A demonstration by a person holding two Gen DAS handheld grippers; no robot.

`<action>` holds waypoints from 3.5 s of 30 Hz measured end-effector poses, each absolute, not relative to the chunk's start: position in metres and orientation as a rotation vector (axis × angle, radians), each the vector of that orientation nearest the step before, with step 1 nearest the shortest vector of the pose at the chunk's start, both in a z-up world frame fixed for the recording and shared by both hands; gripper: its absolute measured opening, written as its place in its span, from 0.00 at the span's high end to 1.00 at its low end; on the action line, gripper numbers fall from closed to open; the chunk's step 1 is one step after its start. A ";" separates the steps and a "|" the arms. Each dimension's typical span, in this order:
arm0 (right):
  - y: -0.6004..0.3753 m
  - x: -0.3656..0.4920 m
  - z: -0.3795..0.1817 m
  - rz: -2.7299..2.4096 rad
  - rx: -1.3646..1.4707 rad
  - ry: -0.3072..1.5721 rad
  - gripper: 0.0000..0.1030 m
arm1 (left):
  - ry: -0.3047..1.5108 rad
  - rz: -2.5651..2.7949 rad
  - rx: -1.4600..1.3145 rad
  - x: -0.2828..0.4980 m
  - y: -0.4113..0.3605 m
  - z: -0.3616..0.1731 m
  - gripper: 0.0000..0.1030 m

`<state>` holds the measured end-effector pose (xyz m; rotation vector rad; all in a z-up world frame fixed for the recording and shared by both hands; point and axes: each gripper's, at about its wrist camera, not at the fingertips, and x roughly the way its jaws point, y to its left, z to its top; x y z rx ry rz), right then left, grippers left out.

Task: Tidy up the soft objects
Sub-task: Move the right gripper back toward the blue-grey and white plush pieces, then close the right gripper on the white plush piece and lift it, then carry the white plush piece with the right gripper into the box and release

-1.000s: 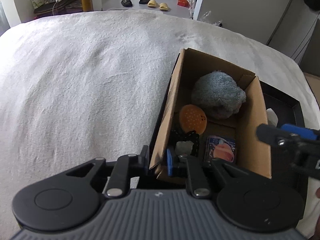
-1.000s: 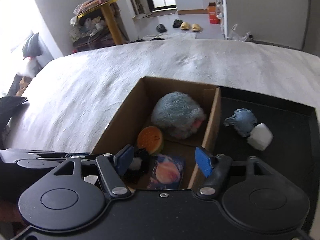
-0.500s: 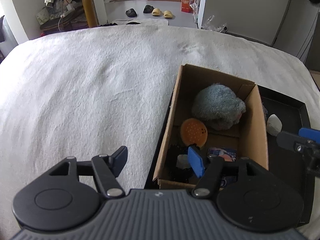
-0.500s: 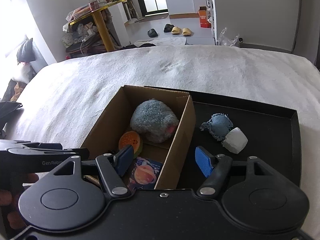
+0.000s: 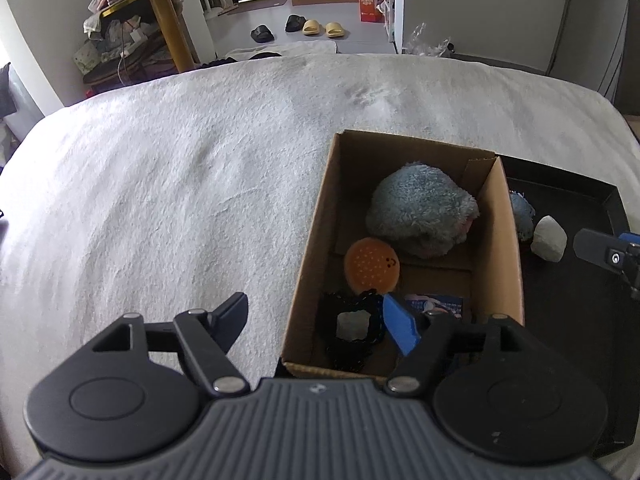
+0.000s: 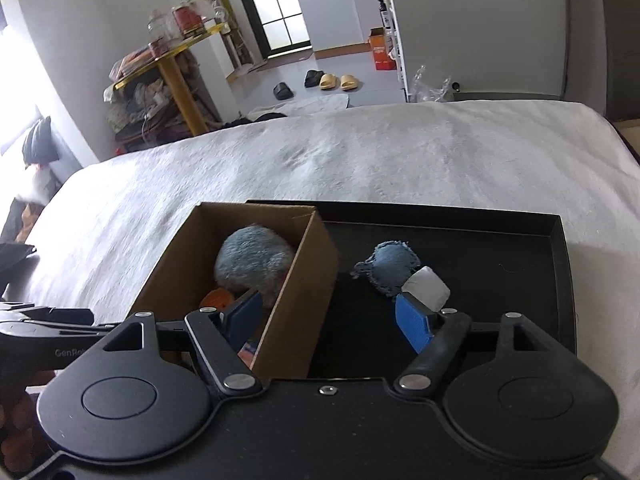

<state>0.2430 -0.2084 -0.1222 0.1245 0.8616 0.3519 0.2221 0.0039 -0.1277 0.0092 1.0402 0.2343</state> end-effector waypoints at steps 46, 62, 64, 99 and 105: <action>-0.254 0.303 -0.225 0.255 0.183 0.947 0.38 | 1.095 0.386 0.155 0.280 -0.029 -0.154 0.26; -0.277 0.289 -0.216 0.231 0.280 0.980 0.65 | 1.075 0.378 0.129 0.256 -0.021 -0.138 0.26; -0.286 0.286 -0.214 0.221 0.340 0.983 0.65 | 1.074 0.374 0.129 0.255 -0.022 -0.137 0.26; -0.227 0.254 -0.115 0.432 0.220 0.819 0.65 | 1.057 0.300 -0.007 0.238 0.024 -0.133 0.26; -0.195 0.249 -0.114 0.475 0.188 0.848 0.65 | 1.052 0.264 -0.063 0.231 0.032 -0.135 0.26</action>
